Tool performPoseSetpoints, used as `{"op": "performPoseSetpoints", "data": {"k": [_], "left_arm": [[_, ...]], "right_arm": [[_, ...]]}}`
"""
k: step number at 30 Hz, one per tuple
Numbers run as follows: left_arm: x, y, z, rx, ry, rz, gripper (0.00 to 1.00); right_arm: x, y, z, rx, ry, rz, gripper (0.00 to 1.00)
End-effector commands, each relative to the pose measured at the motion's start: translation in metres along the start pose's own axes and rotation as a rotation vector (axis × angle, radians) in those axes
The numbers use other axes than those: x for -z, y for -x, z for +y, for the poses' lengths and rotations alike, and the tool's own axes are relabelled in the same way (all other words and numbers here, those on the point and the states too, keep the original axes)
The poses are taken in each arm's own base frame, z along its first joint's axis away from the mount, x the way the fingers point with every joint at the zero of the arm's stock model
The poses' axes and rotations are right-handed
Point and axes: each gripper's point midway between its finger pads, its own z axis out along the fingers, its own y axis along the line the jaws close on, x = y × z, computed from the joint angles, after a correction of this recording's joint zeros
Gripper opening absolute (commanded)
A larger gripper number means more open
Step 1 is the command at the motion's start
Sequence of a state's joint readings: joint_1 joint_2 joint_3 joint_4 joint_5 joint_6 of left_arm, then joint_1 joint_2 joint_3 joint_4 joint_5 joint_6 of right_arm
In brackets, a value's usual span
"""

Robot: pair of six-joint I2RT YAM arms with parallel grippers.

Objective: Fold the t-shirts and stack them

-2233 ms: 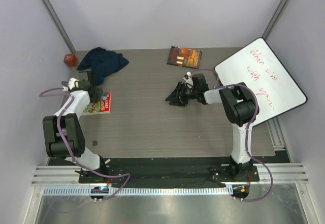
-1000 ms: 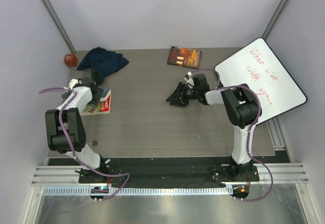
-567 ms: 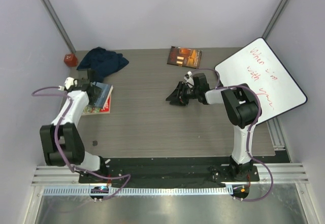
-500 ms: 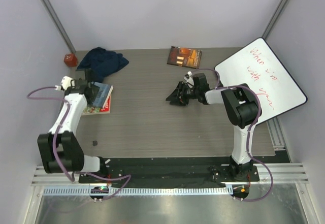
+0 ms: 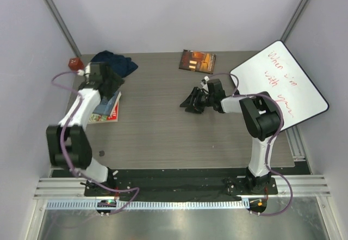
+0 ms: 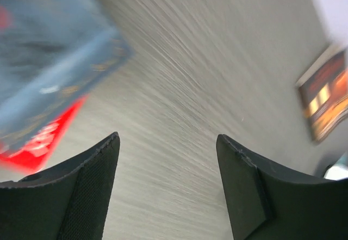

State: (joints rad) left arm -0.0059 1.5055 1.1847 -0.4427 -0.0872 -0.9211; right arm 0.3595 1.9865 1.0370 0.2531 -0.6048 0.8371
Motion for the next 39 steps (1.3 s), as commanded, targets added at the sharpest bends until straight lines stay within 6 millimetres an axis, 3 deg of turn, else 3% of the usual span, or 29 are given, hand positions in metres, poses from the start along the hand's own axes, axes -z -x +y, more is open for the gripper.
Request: {"op": "performPoseSetpoints", "data": {"k": [1,2,3,5,6,7,9,14,15,16,18,23,27,32,33,39], "left_arm": [[-0.035,-0.063,-0.054,-0.224,-0.131,0.239,0.72],[-0.046,-0.088,-0.058,-0.269,-0.125,0.292,0.72],[-0.051,-0.097,-0.062,-0.301,-0.126,0.311,0.72],[-0.052,-0.111,-0.083,-0.344,-0.151,0.336,0.72],[-0.063,-0.122,-0.081,-0.354,-0.137,0.364,0.72],[-0.064,-0.124,-0.092,-0.36,-0.161,0.375,0.72],[-0.077,-0.139,-0.085,-0.373,-0.128,0.427,0.73],[-0.084,-0.148,-0.079,-0.396,-0.095,0.449,0.74],[-0.085,-0.15,-0.076,-0.392,-0.085,0.453,0.75],[-0.088,-0.154,-0.07,-0.392,-0.073,0.461,0.75],[-0.093,-0.157,-0.067,-0.38,-0.06,0.467,0.76],[-0.109,-0.172,-0.07,-0.374,-0.059,0.505,0.76],[-0.111,-0.179,-0.076,-0.377,-0.068,0.513,0.75],[-0.107,-0.181,-0.07,-0.379,-0.068,0.502,0.75],[-0.105,-0.182,-0.065,-0.378,-0.062,0.503,0.75],[-0.094,-0.179,-0.06,-0.402,-0.065,0.495,0.74]], "right_arm": [[0.016,0.022,0.008,0.089,-0.083,-0.112,0.55],[0.017,0.026,0.006,0.129,-0.108,-0.116,0.55],[0.018,0.038,0.014,0.159,-0.115,-0.138,0.56],[0.019,0.048,0.005,0.193,-0.186,-0.146,0.59],[0.019,0.067,0.019,0.226,-0.175,-0.184,0.61],[0.021,0.069,0.011,0.216,-0.218,-0.163,0.62],[0.016,0.094,0.02,0.257,-0.228,-0.182,0.62],[0.01,0.129,0.021,0.313,-0.298,-0.192,0.62],[0.012,0.147,0.03,0.345,-0.311,-0.235,0.67],[0.004,0.145,0.013,0.318,-0.353,-0.196,0.67],[0.001,0.159,0.011,0.293,-0.353,-0.196,0.67],[-0.004,0.164,-0.024,0.215,-0.427,-0.219,0.67],[-0.007,0.16,-0.048,0.151,-0.494,-0.253,0.66],[-0.002,0.172,-0.065,0.009,-0.529,-0.444,0.65],[-0.002,0.165,-0.073,-0.066,-0.534,-0.472,0.64],[-0.004,0.171,-0.091,-0.23,-0.583,-0.7,0.63]]}}
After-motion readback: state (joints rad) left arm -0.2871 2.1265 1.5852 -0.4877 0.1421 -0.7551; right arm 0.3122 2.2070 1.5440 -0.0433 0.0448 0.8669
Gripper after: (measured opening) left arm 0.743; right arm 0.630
